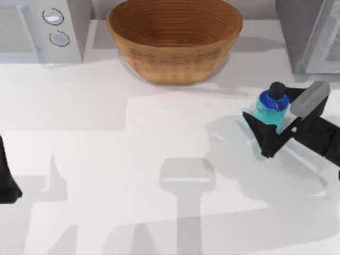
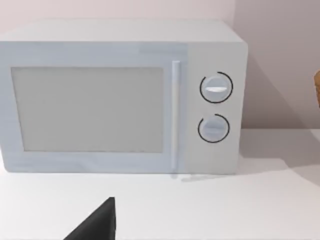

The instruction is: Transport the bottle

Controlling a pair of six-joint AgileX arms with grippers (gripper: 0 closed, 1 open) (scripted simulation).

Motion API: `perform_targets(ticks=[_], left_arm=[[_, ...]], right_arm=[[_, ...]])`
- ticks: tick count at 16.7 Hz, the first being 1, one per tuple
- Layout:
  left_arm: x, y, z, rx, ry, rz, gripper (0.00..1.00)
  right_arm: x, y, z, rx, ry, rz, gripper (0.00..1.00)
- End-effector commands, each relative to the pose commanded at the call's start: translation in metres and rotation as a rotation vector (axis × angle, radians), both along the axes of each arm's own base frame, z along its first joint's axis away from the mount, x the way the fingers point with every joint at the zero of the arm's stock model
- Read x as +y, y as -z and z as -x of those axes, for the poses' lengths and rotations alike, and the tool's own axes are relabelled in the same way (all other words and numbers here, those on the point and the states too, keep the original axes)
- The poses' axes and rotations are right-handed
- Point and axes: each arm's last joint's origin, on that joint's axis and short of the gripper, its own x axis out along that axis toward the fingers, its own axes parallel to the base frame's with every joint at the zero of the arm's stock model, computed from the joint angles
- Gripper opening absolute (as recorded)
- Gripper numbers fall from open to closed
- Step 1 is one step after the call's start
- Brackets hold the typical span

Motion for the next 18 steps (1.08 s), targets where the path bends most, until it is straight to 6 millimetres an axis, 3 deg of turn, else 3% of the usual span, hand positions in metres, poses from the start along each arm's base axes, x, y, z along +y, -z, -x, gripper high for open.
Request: perform_targets(ticks=[4,17,18], left_arm=[[0.0000,0.0000,0.0000,0.000,0.000,0.000,1.00],[0.0000,0.0000,0.0000,0.000,0.000,0.000,1.00],[0.0000,0.0000,0.0000,0.000,0.000,0.000,1.00]], right_arm=[[0.0005,0.0000,-0.0003,0.000,0.000,0.000,1.00],[0.0005,0.0000,-0.0003,0.000,0.000,0.000,0.02],[0.0005,0.0000,-0.0003,0.000,0.000,0.000,0.00]])
